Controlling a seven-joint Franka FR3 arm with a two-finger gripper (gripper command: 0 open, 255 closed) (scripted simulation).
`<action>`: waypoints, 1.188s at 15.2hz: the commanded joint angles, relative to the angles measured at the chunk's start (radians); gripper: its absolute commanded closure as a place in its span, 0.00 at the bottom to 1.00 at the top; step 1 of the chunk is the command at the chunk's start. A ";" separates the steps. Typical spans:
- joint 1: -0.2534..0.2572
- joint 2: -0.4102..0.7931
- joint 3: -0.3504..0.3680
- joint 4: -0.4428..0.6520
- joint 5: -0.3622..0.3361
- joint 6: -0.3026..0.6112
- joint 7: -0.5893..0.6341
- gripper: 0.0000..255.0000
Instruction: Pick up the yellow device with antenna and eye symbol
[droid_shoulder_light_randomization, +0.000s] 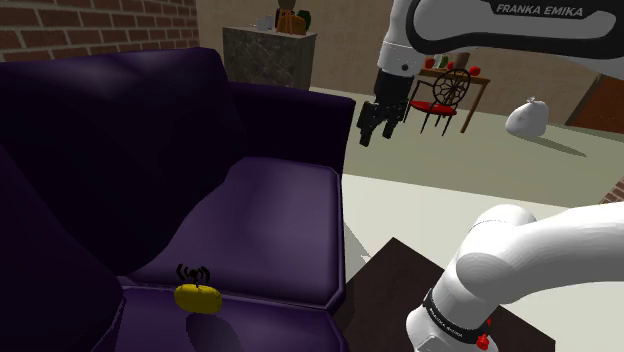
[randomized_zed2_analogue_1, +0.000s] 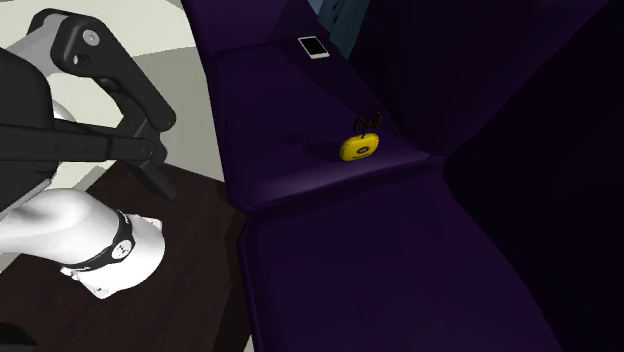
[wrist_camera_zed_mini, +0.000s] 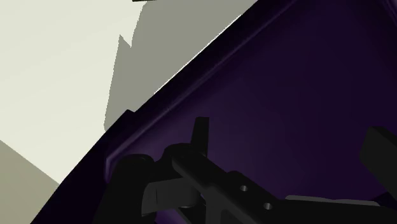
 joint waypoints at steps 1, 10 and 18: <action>0.000 0.000 0.000 0.000 0.000 0.000 0.000 0.00; 0.064 0.158 0.178 0.008 0.108 0.101 0.202 0.00; 0.101 0.372 0.329 0.094 0.158 0.194 0.379 0.00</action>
